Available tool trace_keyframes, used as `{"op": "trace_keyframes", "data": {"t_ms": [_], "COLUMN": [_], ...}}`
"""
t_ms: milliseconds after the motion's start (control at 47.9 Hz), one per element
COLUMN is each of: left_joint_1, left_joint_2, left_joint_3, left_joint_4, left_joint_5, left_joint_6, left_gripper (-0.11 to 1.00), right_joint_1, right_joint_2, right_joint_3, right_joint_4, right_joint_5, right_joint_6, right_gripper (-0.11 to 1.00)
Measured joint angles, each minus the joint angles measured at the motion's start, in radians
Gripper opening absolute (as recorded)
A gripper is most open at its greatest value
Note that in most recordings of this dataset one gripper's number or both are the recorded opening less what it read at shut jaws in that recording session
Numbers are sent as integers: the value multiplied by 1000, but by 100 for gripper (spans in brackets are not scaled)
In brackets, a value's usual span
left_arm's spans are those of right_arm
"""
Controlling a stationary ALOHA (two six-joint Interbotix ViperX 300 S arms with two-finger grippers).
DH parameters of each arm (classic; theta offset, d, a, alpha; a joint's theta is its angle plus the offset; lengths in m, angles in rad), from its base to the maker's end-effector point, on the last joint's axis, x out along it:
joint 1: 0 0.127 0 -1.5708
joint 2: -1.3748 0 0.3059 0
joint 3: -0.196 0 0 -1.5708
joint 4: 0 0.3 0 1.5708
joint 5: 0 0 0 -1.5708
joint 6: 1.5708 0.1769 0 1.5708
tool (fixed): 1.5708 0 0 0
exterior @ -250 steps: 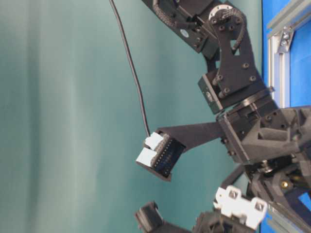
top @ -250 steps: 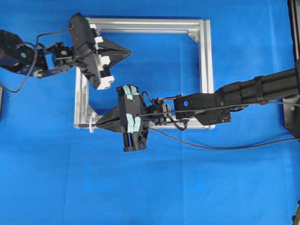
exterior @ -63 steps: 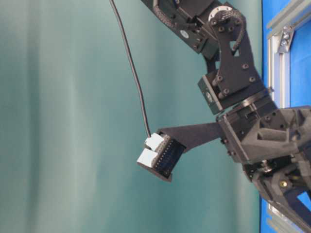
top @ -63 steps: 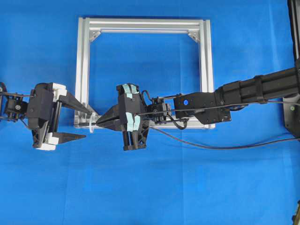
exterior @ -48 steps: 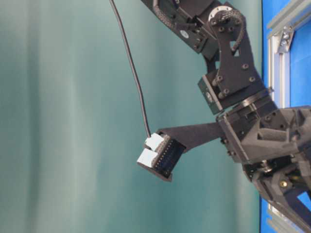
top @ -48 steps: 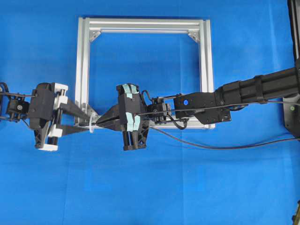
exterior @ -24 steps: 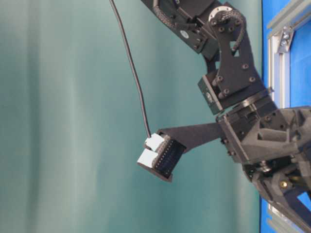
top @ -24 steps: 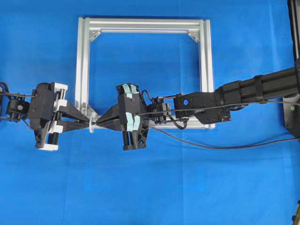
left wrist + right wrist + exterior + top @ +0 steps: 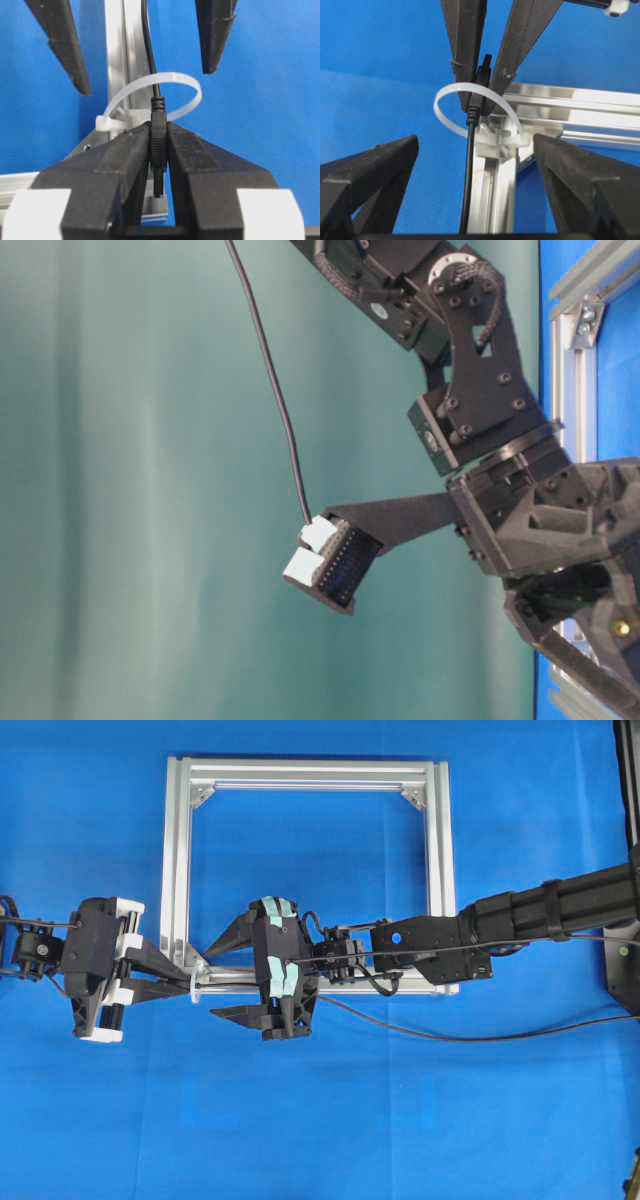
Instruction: Insert the wire through the string loop located on the left side.
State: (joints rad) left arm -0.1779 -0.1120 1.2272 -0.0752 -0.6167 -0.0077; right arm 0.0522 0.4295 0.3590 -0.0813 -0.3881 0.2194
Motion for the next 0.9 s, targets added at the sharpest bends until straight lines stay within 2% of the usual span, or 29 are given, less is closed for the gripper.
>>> {"op": "trace_keyframes", "data": {"t_ms": [188, 355, 585, 815, 898], "left_joint_1": [0, 0, 0, 0, 0], "left_joint_2": [-8, -67, -216, -423, -497], "left_joint_3": [0, 14, 67, 141, 155], "left_joint_4": [0, 0, 0, -2, -2], "left_joint_5": [14, 89, 227, 360, 420], "left_joint_6": [0, 0, 0, 0, -18], "left_gripper": [8, 8, 8, 8, 8], "right_joint_1": [0, 0, -2, 0, -2], "right_joint_2": [0, 0, 0, 0, 0], "right_joint_3": [0, 0, 0, 0, 0], "right_joint_4": [2, 2, 2, 2, 2], "right_joint_5": [0, 0, 0, 0, 0], "right_joint_6": [0, 0, 0, 0, 0], "right_gripper": [95, 95, 95, 95, 95]}}
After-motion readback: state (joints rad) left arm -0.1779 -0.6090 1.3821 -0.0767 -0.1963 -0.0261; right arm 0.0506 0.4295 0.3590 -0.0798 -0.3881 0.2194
